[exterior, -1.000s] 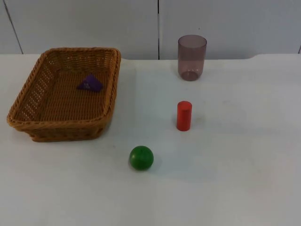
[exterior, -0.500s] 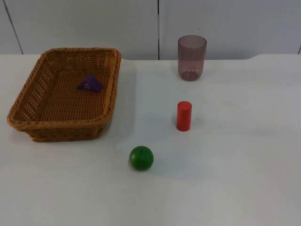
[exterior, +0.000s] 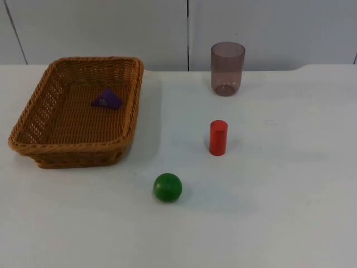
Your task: Pick up the basket with the left hand and place the triangular block into the basket with the right hand.
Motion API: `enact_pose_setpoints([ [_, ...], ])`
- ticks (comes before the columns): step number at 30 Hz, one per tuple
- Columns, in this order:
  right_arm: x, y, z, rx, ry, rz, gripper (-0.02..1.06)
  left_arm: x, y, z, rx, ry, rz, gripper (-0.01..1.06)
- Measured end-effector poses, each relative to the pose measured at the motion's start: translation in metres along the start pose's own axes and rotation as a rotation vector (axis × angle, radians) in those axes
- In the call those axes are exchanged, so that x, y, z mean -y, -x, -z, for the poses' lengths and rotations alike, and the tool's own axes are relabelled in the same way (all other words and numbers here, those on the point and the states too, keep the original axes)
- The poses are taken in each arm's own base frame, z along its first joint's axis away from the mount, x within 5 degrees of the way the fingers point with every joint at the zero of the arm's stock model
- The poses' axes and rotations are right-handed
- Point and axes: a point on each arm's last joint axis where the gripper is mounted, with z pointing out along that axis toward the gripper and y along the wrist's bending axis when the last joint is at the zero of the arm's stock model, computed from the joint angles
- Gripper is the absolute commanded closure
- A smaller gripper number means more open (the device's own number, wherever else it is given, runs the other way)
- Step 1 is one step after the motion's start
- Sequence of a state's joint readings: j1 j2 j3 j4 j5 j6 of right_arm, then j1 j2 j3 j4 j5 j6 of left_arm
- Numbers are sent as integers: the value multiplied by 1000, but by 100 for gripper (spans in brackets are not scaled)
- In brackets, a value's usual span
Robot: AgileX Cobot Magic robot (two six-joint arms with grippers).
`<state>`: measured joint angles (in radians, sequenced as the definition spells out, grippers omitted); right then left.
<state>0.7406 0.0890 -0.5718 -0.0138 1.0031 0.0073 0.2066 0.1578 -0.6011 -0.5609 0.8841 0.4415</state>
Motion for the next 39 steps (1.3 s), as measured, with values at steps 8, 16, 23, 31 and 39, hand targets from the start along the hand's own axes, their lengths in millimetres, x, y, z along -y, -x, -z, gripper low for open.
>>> enact_pose_setpoints([
  [8, 0, -21, 7, -42, 5, -3, 23, 3, -12, 15, -31, -38, -14, 19],
  [16, -1, -23, 6, -56, 6, -4, 23, -5, -33, 24, -99, -50, -62, 19],
  [23, 0, -25, 2, -57, 5, -3, 23, -16, -49, 19, -176, 52, -20, 19],
  [31, 0, -25, 2, -57, 1, -2, 23, -21, -56, 16, -227, 103, 6, 19],
  [39, 0, -25, 2, -57, 1, -4, 23, -22, -57, 16, -233, 121, 24, 19],
])
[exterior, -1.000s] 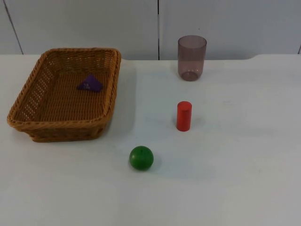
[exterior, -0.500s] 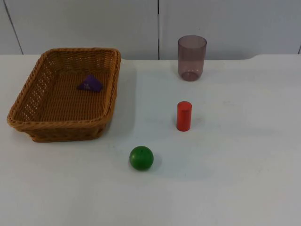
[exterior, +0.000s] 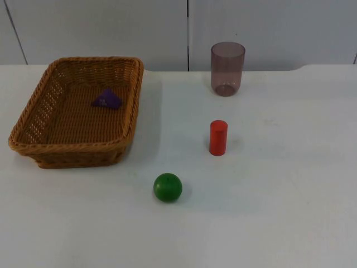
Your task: Pick up the basket with the left hand and place the triangular block into the basket with the right hand.
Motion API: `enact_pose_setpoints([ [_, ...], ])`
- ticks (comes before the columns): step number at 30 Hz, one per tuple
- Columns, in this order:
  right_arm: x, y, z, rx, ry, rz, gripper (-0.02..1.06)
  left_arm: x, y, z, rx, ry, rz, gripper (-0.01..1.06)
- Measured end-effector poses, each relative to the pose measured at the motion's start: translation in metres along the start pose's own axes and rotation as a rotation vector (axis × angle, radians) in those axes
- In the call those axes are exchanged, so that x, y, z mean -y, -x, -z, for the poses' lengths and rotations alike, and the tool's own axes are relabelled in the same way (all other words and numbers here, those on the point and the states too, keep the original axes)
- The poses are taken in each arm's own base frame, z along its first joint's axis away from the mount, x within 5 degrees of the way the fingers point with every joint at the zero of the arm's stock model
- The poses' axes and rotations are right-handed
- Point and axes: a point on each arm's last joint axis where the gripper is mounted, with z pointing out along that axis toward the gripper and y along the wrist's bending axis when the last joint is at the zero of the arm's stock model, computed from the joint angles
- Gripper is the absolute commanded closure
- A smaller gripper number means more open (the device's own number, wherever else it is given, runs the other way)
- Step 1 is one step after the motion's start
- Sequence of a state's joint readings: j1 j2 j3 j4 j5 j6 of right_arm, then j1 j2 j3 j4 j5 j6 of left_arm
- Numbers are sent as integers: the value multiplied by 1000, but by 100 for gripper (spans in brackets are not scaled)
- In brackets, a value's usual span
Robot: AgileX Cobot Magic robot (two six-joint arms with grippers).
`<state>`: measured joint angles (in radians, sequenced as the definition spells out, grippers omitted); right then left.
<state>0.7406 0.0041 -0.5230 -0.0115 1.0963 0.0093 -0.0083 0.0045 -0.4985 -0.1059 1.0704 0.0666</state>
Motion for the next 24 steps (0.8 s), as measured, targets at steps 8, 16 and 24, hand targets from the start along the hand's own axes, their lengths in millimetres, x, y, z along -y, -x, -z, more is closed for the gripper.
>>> enact_pose_setpoints([
  [8, 0, 0, 0, 2, 0, 0, 20, -3, 0, 0, -1, 30, 36, 19],
  [16, 0, 0, 0, 2, 0, 0, -1, -3, 0, 0, -1, 30, 39, 7],
  [24, 0, 0, 0, 2, -2, 1, -1, -3, 0, 0, -1, 30, 41, 0],
])
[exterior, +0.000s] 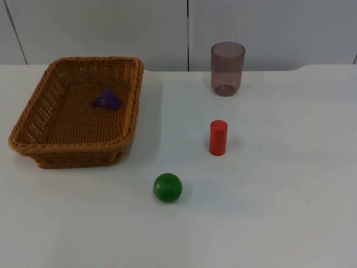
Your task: Pick up the basket with the left hand and place the triangular block into the basket with the right hand.
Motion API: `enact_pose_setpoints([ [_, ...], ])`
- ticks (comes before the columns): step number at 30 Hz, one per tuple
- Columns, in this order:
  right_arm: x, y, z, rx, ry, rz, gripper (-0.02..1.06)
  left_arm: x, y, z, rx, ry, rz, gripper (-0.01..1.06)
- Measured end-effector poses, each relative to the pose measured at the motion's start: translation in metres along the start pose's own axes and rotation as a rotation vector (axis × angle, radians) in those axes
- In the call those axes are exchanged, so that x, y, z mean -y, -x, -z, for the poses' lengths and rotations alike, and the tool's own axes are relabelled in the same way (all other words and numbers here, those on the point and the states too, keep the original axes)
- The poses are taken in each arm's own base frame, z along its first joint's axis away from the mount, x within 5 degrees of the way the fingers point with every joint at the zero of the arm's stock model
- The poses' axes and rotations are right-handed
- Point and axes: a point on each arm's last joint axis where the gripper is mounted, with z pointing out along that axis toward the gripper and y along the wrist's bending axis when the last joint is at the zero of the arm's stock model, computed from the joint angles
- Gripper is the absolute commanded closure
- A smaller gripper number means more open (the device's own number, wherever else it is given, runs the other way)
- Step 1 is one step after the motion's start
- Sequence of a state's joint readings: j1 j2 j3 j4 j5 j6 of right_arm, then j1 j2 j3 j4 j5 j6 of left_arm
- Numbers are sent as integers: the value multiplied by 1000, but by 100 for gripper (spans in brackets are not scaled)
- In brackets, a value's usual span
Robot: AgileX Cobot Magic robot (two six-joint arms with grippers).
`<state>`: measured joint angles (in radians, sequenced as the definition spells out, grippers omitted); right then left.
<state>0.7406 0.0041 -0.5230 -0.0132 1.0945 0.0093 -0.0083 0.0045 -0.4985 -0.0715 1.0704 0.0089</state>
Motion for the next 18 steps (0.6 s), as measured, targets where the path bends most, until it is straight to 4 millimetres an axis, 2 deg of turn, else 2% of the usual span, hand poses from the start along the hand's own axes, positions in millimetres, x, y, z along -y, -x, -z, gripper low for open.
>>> enact_pose_setpoints([
  [14, 0, 0, 0, 0, -2, -1, -1, 1, 0, 0, 0, -8, 13, 0],
  [18, 0, 0, 0, 0, -47, -25, -1, 1, 0, 0, 0, -8, 13, 0],
])
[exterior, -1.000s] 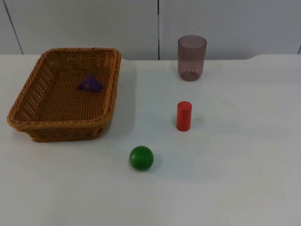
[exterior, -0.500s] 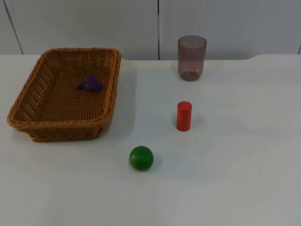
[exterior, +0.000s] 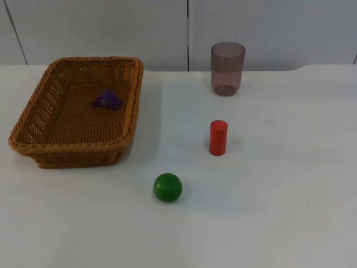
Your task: Pick up the basket with the left hand and place the triangular block into the basket with the right hand.
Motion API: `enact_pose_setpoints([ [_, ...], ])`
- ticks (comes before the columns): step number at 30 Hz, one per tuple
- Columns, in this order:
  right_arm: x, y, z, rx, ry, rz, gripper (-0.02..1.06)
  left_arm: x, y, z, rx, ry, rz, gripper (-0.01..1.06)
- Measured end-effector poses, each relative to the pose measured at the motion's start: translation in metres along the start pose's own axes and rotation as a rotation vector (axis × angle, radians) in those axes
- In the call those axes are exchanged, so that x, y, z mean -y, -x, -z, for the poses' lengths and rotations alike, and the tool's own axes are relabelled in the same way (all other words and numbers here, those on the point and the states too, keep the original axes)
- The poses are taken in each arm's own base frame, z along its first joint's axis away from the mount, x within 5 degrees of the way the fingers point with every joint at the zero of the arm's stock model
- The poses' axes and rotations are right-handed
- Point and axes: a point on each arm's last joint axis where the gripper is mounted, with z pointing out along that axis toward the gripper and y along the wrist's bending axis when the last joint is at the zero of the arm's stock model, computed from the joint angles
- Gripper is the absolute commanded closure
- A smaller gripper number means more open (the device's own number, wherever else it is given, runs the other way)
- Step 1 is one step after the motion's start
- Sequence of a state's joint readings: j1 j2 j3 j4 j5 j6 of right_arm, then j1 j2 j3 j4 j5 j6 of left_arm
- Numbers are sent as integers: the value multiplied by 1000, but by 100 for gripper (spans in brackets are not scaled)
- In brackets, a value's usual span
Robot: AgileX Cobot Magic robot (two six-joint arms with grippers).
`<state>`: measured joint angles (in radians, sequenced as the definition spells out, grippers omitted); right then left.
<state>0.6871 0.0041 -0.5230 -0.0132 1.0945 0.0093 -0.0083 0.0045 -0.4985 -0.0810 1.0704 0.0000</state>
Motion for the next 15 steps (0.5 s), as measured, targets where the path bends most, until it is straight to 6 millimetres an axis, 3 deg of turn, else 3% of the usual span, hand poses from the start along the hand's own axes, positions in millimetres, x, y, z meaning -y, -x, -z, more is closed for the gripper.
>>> enact_pose_setpoints([
  [15, -4, 1, 0, 2, -449, -237, -1, 0, 0, 0, 0, 0, 0, 0],
])
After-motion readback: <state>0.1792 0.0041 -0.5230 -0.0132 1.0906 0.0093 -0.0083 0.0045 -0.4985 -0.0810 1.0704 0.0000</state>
